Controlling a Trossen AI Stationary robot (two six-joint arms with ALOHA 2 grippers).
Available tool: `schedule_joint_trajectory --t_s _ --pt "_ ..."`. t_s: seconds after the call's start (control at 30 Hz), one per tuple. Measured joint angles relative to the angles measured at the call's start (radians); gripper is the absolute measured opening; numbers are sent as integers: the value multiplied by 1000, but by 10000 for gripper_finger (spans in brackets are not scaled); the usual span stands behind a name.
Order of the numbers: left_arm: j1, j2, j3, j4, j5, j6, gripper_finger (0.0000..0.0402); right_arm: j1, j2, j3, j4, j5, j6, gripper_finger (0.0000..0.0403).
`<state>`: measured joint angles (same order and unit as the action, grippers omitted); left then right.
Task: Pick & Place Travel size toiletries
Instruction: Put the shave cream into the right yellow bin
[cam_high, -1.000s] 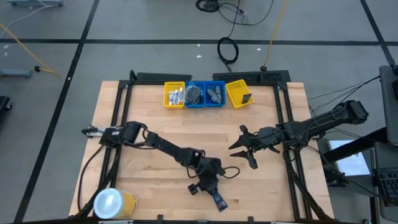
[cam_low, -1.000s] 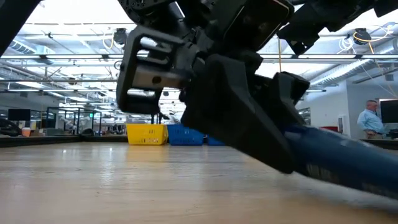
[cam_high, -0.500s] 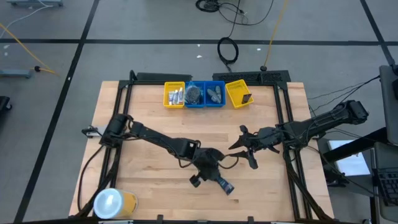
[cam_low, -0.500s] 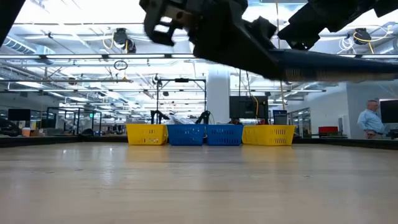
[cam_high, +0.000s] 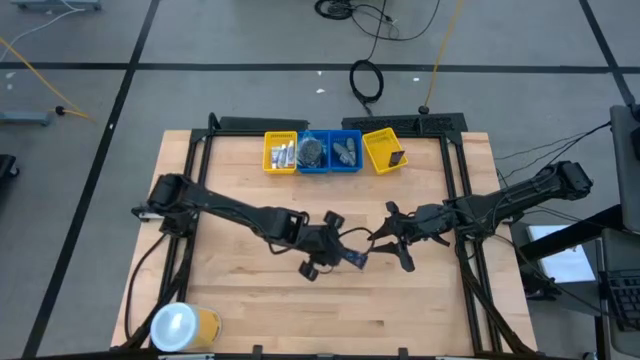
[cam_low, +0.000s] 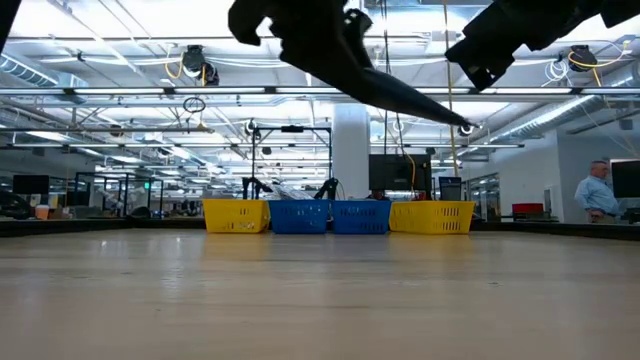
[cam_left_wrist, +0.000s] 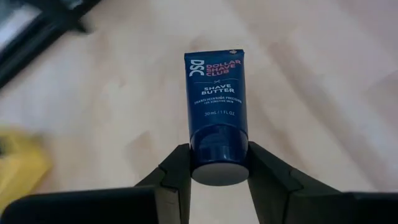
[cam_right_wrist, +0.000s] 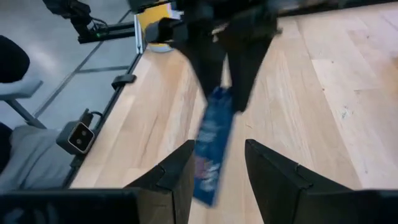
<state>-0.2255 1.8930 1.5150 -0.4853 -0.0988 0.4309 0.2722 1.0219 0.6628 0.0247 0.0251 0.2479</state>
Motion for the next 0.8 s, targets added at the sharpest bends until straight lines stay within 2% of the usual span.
schedule_joint_trajectory --t_s 0.23,0.37,0.47,0.67,0.8 --pt "-57 -62 0 -68 -296 -5 110 0 0 0 2 8 49 132" --pt "-101 -79 0 -68 -456 13 110 -1 0 0 1 76 47 132" --pt "-135 -80 0 -65 -530 30 110 -3 0 0 4 110 46 132" --pt "-183 -84 0 -59 -660 51 110 -23 0 0 16 109 52 132" --pt "-193 -84 0 -35 -703 78 110 -38 0 0 20 109 53 132"
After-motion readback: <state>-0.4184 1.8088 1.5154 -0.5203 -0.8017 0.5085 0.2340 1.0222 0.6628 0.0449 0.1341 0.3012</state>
